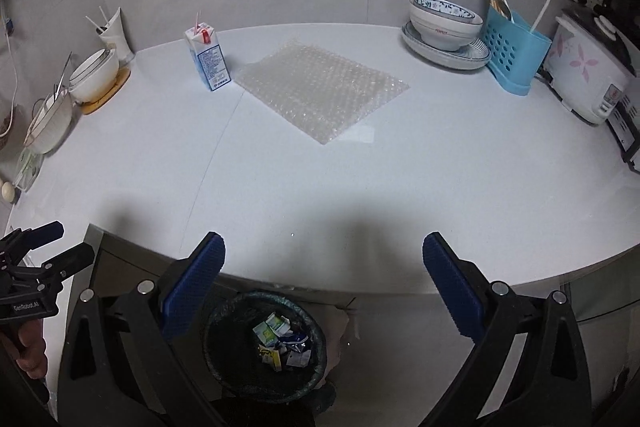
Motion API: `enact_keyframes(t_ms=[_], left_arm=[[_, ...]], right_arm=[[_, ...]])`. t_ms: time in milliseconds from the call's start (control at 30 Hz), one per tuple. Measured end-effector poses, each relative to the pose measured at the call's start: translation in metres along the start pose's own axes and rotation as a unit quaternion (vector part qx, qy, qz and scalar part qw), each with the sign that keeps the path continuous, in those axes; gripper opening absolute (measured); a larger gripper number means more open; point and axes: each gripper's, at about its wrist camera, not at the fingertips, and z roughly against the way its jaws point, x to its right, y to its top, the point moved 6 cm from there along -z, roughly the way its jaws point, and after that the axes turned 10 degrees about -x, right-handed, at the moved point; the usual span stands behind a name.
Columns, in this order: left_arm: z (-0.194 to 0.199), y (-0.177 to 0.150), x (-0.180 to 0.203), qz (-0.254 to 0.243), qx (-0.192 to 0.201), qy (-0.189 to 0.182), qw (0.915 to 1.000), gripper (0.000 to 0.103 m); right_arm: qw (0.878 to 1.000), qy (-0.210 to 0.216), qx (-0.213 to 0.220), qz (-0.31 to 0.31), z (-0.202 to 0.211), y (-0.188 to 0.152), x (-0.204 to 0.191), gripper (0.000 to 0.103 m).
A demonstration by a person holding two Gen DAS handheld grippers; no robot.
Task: Collect trash
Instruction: 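Raise both tools back over the counter toward the milk carton and bubble wrap, then grasp the milk carton with the left tool while the right tool grasps the bubble wrap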
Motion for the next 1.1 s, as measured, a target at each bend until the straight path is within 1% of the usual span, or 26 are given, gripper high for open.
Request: enact_keyframes(t_ms=[100,200,400,533,633,733,933,1033,1100], left_arm=[[0.000,0.015,-0.003,-0.008,0.005,-0.005,0.9999,0.097],[0.000,0.031,-0.009,-0.010,0.009,-0.012,0.9998,0.097],[-0.004,0.065,-0.022,-0.023,0.017,-0.016,0.9995,0.097],[-0.008,0.084,-0.030,-0.034,0.021,-0.010,0.9992,0.097],[-0.014,0.102,-0.037,-0.034,0.024,-0.007,0.9991,0.097],[-0.020,0.121,-0.044,-0.022,0.026,-0.008,0.9994,0.097],[-0.033,0.157,-0.041,-0.029,0.034,-0.003,0.9990,0.097],[-0.043,0.173,-0.035,-0.027,0.035,-0.005,0.9990,0.097],[-0.051,0.184,-0.032,-0.026,0.040,0.000,0.9989,0.097]], right_arm=[[1.000,0.001,0.006,-0.011,0.001,0.010,-0.004,0.095],[1.000,-0.011,0.010,-0.008,0.003,0.021,-0.011,0.095],[1.000,-0.020,0.011,-0.013,0.002,0.040,-0.024,0.095],[0.999,-0.029,0.011,-0.013,-0.002,0.051,-0.032,0.095],[0.999,-0.035,0.010,-0.016,-0.006,0.058,-0.037,0.095],[0.999,-0.034,0.008,-0.018,-0.010,0.064,-0.039,0.095],[0.999,-0.036,-0.003,-0.026,-0.022,0.080,-0.033,0.095],[0.999,-0.035,-0.014,-0.025,-0.034,0.090,-0.029,0.095],[0.999,-0.035,-0.023,-0.026,-0.046,0.099,-0.025,0.095]])
